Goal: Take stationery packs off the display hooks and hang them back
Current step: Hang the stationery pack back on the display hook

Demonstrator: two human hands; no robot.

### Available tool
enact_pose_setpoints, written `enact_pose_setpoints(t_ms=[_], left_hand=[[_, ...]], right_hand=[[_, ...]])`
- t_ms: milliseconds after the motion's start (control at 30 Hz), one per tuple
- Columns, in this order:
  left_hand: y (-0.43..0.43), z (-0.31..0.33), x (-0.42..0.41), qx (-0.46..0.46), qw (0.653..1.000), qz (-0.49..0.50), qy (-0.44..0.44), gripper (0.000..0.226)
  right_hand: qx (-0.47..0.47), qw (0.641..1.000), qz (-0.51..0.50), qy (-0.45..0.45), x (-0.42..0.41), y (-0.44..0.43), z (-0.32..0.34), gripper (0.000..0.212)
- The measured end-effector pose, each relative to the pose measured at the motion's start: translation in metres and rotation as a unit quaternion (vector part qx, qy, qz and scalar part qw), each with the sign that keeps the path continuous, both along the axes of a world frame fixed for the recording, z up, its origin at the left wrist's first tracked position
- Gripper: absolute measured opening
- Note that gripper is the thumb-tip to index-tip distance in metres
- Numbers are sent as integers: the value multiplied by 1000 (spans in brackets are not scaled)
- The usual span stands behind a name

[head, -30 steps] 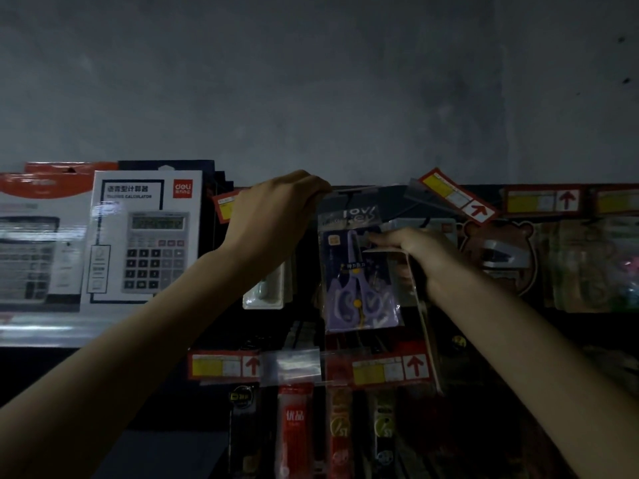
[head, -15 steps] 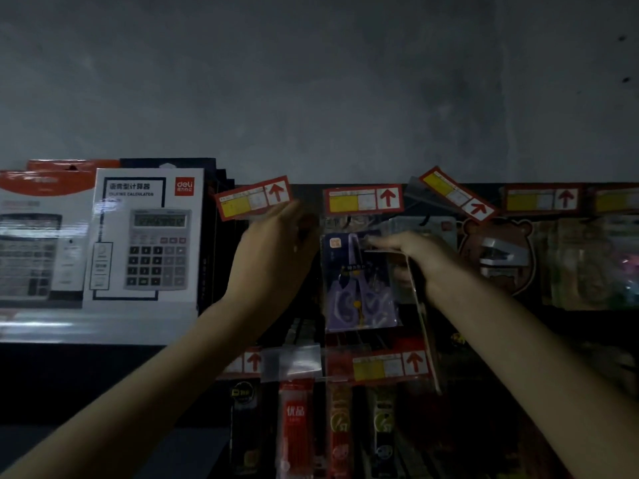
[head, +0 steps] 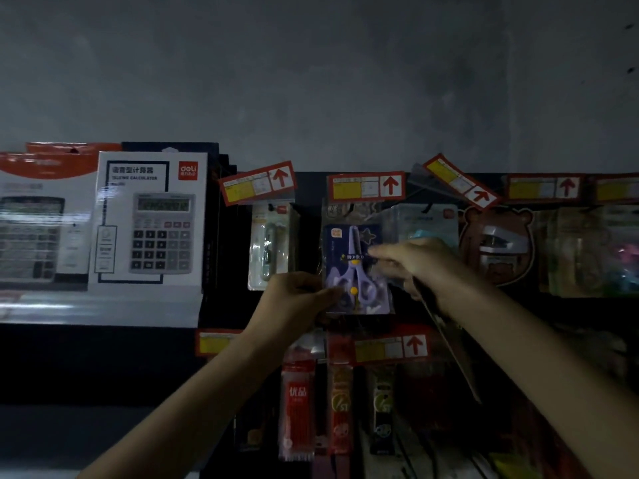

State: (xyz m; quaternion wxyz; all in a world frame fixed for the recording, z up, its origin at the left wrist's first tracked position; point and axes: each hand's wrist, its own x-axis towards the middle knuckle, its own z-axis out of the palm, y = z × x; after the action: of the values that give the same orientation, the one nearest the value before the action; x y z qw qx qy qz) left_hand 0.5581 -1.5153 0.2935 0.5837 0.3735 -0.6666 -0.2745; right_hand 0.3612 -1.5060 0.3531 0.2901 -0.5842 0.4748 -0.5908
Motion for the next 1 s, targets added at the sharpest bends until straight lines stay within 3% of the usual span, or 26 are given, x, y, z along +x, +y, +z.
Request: enact_pose_setpoints(t_ms=[200,367,567,733,1000], left_hand=[[-8,1,-6,-20,998,54,-32,32],[-26,0,-14,-23,981,166,-93,41],[-30,-2,-26,-20,946,263,-188,44],[-41,2,-30,25,970,186,-152,28],[-49,4,-32,36,971,165,-171,21]], right_hand=[[-14,962,-112,248,-4,8,-32,47],[-68,920,-180,342,4,3,-35,24],[-27,928,-166,333,10,-25,-32,9],[-5,934,-160,320,14,-31,-31,8],[-1,943,-156,292,19,-36,-33,7]])
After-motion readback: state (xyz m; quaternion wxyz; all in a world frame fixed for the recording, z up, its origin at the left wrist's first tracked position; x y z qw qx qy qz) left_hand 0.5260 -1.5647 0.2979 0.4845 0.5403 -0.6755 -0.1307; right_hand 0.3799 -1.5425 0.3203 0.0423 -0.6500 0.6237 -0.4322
